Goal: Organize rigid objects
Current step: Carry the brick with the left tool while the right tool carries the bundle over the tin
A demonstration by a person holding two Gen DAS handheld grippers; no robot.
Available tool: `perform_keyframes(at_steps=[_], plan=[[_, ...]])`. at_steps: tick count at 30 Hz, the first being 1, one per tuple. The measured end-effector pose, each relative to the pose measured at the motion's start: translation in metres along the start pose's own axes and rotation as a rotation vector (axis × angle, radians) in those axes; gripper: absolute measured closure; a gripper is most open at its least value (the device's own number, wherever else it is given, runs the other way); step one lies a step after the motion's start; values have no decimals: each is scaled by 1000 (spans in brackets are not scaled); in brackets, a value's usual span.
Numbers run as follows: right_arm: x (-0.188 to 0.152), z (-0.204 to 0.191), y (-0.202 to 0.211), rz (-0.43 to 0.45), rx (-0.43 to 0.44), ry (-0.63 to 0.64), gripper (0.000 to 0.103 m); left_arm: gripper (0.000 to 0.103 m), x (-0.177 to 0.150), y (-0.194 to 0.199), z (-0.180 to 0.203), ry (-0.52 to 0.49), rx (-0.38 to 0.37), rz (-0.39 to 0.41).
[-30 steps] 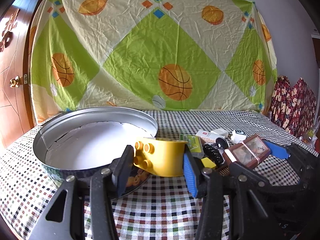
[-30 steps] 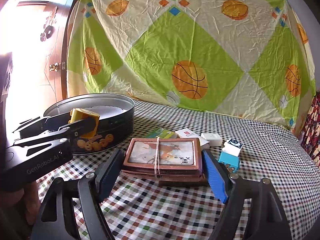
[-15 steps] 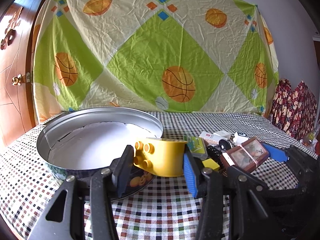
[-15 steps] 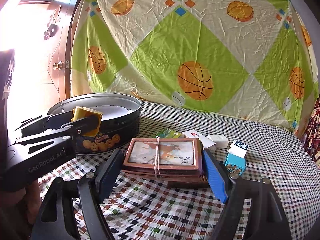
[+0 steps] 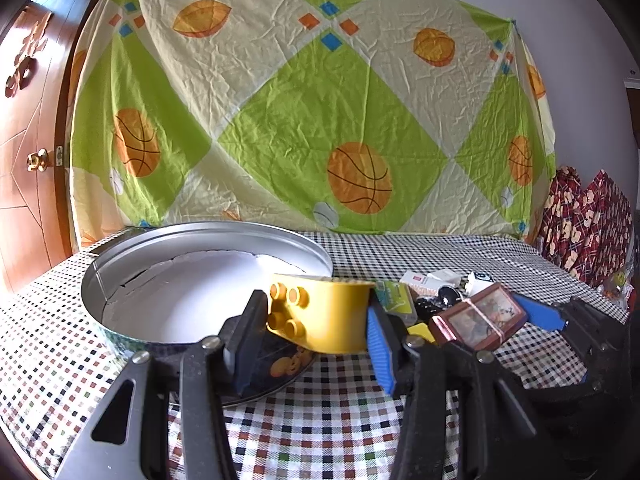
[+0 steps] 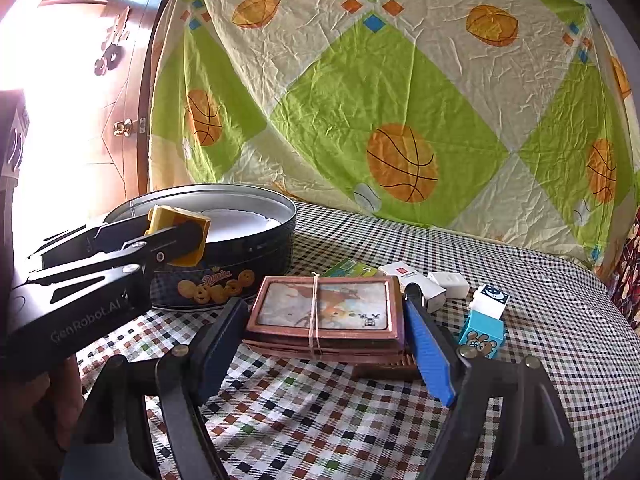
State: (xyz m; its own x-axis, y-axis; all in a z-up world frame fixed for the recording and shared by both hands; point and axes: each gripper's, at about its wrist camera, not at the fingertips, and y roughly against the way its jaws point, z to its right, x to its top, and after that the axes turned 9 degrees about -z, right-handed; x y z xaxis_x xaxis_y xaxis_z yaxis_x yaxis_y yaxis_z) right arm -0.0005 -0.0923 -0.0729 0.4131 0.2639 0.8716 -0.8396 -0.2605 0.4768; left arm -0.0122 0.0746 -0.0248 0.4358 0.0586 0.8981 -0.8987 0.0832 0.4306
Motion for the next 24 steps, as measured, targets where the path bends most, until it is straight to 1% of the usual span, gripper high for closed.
perform_keyframes(at_steps=[4,12,16,18,19,24], plan=[[1,-1,1,8,20,1,23,56,3,3,-4,10,2,9],[13,-1,-4,-20,80,-7,23,56,11,7,-15,16,16,21],[31,-7,-6,-34,122,9,23,56,19,12,-25,21,26,24],[41,-10,-8,-36,139,20,24,56,24,15,-31,19,40,28],[50,-13,-10,-38,150,27,26,56,27,16,-34,19,46,30],[87,-26,-29,-56,202,53,26,56,42,11,-53,8,91,8]])
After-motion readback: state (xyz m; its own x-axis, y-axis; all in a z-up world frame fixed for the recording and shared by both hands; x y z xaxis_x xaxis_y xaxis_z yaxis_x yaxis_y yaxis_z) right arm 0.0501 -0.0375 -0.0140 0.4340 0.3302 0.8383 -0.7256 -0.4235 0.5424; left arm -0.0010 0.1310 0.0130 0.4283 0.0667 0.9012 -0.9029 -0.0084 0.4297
